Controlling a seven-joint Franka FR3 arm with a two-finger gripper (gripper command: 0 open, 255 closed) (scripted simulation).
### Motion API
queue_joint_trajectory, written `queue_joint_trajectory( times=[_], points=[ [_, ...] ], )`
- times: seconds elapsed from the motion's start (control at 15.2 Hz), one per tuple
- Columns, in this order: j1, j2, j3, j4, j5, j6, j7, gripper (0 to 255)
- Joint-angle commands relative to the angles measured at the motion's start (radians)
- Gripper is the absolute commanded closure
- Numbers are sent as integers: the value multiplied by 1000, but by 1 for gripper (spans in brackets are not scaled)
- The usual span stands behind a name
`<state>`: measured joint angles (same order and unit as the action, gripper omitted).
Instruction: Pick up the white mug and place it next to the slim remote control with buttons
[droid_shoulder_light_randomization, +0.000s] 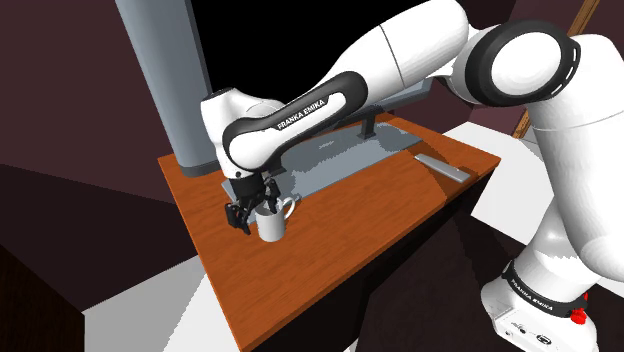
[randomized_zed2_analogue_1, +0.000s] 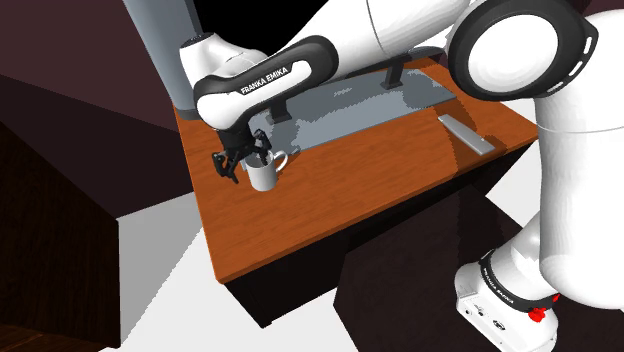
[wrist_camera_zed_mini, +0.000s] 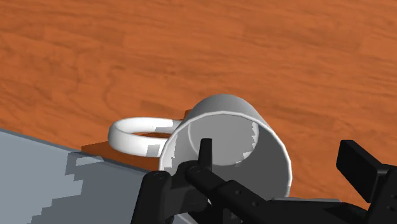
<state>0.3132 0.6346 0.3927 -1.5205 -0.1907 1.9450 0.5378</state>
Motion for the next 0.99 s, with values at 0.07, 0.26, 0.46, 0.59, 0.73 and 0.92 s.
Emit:
queue_joint_trajectory(
  times=[0.07,0.26,0.46,0.59,0.73,0.92],
  points=[
    [0,0,0,0,0,1,0,0],
    [0,0,0,0,0,1,0,255],
    [0,0,0,0,0,1,0,255],
    [0,0,0,0,0,1,0,255],
    [0,0,0,0,0,1,0,255],
    [-1,-12,3,8,4,-19,-2,255]
  ],
)
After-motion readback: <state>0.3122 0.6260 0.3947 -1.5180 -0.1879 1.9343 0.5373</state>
